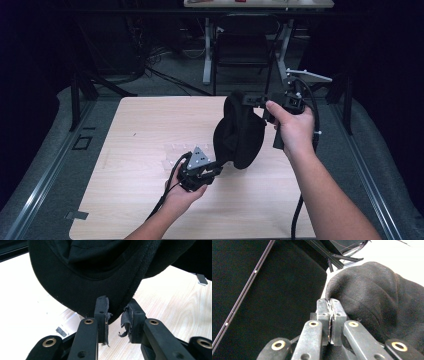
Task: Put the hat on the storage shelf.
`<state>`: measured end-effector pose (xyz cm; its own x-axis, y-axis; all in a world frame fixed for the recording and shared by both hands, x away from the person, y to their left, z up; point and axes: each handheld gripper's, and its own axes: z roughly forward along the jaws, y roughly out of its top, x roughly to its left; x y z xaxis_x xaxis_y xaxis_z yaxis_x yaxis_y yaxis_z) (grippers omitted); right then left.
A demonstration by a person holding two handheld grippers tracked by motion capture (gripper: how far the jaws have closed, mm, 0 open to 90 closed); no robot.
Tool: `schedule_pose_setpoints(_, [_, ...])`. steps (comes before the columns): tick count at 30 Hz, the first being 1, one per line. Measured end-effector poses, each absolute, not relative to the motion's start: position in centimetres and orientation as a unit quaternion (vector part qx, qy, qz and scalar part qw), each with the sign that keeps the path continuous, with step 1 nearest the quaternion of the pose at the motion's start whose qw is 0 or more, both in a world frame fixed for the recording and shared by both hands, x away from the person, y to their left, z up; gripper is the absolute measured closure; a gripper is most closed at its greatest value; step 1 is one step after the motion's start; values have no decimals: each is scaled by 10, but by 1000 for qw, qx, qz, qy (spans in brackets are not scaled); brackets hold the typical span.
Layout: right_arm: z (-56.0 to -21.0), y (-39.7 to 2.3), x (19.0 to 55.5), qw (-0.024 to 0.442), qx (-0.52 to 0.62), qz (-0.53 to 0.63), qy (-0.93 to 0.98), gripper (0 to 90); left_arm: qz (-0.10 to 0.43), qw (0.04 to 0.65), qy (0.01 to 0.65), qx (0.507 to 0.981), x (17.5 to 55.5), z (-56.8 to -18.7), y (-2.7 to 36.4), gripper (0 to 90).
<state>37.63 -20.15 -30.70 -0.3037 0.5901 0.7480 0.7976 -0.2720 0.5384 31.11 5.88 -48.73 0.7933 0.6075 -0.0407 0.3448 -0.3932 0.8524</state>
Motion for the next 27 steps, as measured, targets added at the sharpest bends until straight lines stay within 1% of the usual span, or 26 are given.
schedule_pose_setpoints(6, [-305,-199,376,97,-580,-547,-595,881,147,474,289,819,311,-488,62,770])
schedule_pose_setpoints(10, [-305,-196,376,99,-578,-550,-595,882,160,481,290,812,310,-490,65,791])
schedule_pose_setpoints(16, [-304,-192,377,102,-575,-551,-596,882,161,485,287,810,310,-492,66,803])
schedule_pose_setpoints(27, [-302,-176,384,106,-570,-552,-600,882,140,508,292,798,314,-496,76,814])
